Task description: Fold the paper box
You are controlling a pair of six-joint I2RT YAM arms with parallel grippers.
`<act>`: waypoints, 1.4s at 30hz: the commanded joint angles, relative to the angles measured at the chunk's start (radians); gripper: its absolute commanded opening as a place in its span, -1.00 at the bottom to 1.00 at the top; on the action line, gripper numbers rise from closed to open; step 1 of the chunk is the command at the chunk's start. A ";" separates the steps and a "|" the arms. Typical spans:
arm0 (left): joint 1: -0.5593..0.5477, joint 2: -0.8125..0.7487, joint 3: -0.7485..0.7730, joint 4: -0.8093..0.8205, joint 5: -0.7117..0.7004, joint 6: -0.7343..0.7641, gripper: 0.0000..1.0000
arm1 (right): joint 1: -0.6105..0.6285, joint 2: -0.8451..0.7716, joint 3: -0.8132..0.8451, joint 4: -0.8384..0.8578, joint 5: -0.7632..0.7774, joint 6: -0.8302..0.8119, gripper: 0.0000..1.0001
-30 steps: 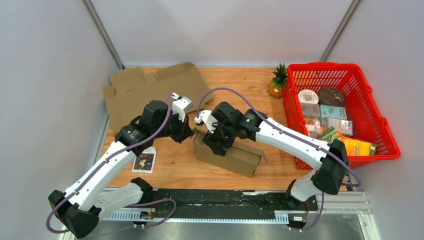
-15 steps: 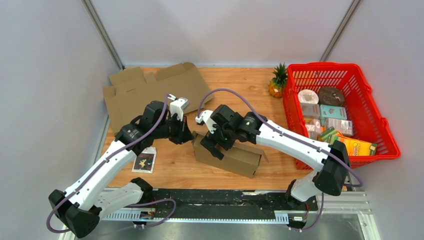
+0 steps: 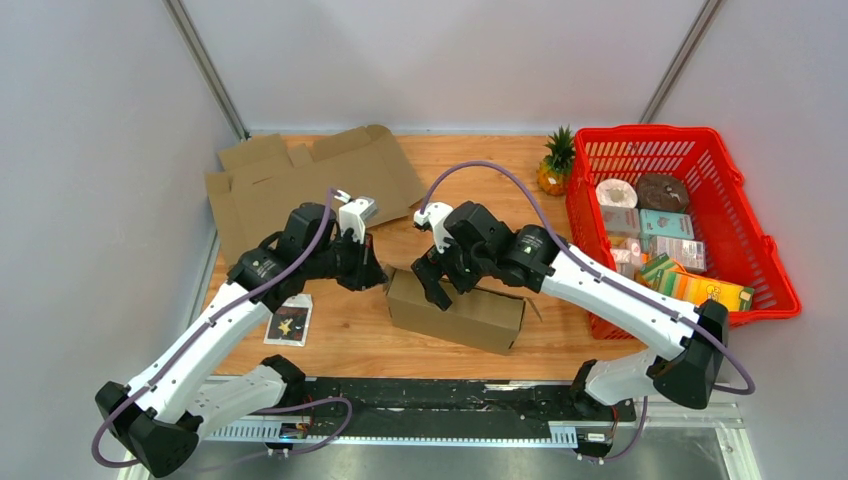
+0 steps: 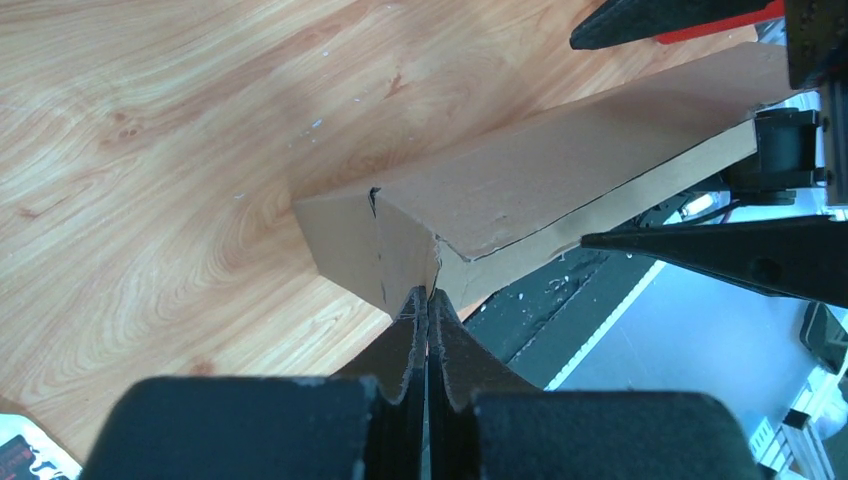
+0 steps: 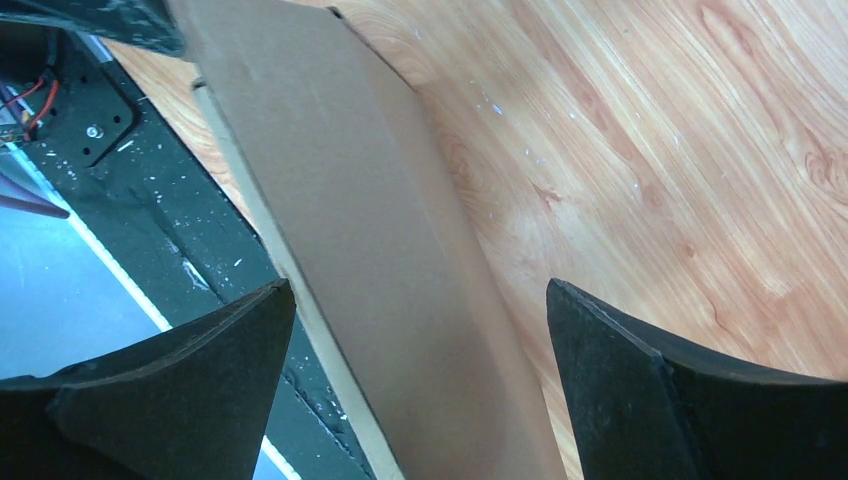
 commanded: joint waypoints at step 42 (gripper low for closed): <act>-0.003 0.033 0.028 -0.065 -0.020 -0.067 -1.00 | -0.015 -0.017 -0.087 0.079 0.075 0.087 1.00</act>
